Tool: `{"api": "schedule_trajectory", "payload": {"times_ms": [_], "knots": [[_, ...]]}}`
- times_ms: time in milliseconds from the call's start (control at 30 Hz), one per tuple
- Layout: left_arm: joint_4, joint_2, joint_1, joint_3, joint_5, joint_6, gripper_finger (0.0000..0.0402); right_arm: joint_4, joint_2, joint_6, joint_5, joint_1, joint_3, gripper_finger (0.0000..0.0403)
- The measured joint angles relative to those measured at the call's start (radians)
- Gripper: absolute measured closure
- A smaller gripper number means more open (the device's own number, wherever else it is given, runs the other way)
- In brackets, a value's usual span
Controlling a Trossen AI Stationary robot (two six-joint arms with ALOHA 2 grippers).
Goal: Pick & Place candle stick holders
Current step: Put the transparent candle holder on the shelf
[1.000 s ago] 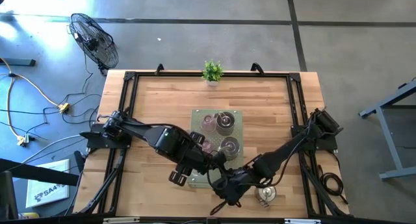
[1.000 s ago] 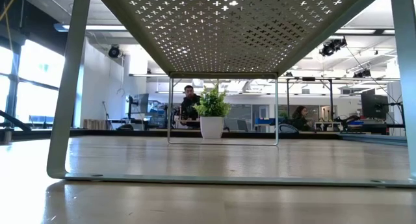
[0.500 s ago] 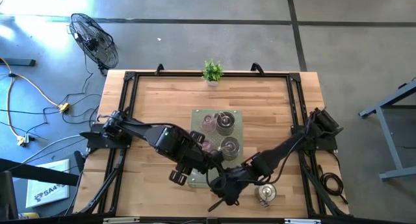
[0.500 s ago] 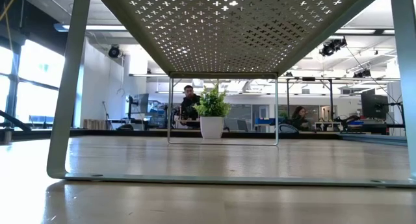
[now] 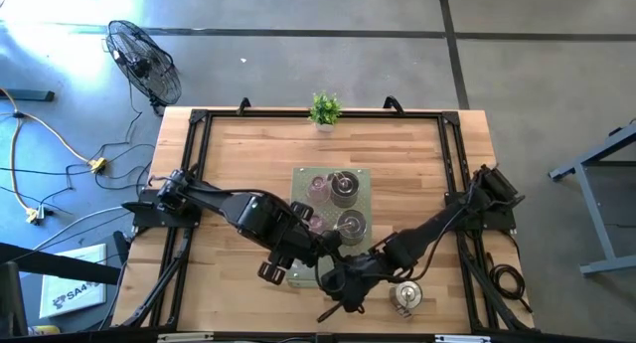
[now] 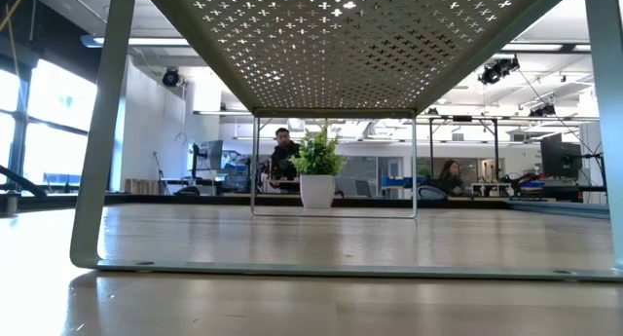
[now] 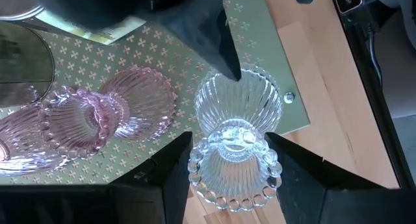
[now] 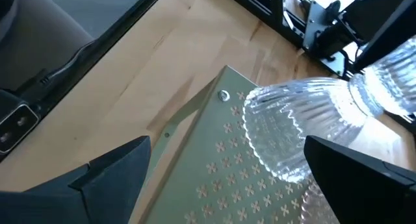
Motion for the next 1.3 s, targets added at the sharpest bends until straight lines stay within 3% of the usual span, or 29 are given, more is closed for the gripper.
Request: {"api": "schedule_trajectory", "payload": {"times_ms": [533, 1300], "knots": [[0.021, 0.012, 0.000, 0.000, 0.008, -0.001, 0.0224, -0.035, -0.011, 0.022, 0.170, 0.107, 0.000, 0.0003], [0.042, 0.070, 0.020, -0.001, -0.007, 0.053, 0.0225, -0.049, -0.011, 0.031, 0.170, 0.105, 0.000, 0.0003]]}}
